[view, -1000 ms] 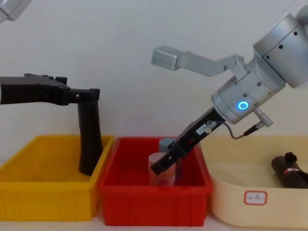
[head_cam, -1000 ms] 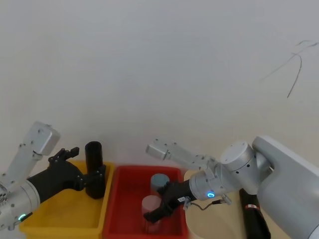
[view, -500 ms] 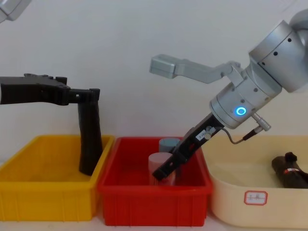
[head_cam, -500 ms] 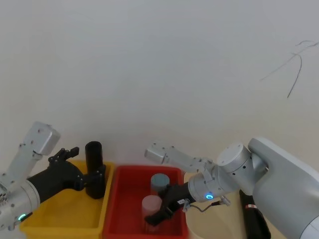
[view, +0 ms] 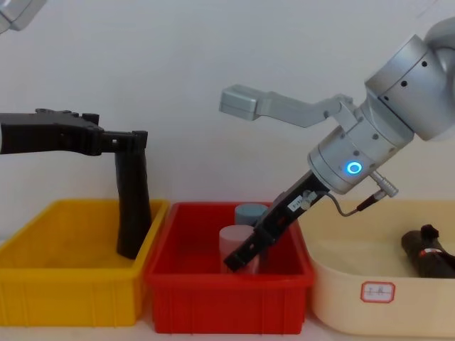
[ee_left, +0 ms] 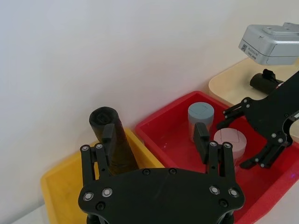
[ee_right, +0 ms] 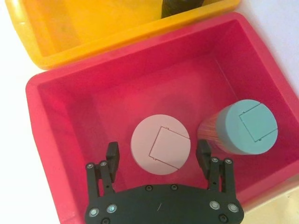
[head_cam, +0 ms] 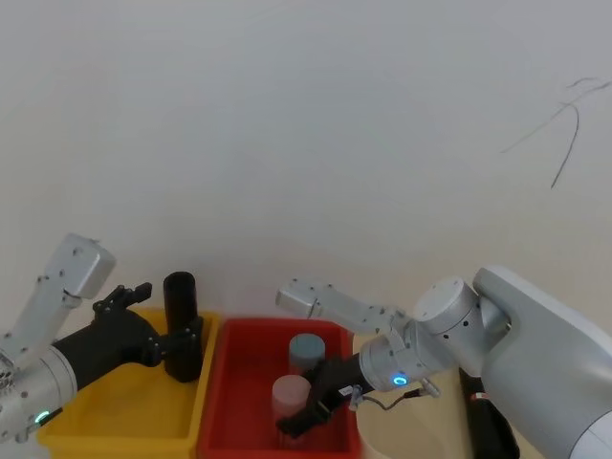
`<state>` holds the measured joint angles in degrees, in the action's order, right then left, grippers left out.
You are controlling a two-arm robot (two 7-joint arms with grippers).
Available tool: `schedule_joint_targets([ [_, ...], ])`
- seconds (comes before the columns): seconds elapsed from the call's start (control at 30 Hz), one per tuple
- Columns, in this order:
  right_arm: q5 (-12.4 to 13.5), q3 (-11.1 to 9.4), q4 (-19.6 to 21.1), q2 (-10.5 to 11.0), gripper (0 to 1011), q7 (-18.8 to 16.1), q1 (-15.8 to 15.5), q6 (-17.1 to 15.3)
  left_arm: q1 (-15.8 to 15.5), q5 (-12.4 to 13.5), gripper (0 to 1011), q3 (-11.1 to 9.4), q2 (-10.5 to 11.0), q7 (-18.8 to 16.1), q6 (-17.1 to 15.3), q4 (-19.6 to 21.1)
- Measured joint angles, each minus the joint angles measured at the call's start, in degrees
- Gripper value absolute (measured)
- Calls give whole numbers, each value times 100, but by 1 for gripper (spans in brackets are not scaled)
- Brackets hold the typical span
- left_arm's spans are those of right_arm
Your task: Pick up the garbage bag with the one hand and transfer it to the other hand.
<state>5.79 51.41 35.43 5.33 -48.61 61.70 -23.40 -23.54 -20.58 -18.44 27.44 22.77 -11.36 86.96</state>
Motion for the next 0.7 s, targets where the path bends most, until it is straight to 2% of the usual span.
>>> schedule_joint_targets([
  [0.57,-26,-19,-51,-34,997,-29,-1,23,0,0,1000,0,0,0,0,0],
  [0.67,-28,-21,-56,-35,955,-31,-1,25,0,0,1000,0,0,0,0,0],
  [0.7,-28,-21,-56,-36,914,-32,-1,25,0,0,1000,0,0,0,0,0],
])
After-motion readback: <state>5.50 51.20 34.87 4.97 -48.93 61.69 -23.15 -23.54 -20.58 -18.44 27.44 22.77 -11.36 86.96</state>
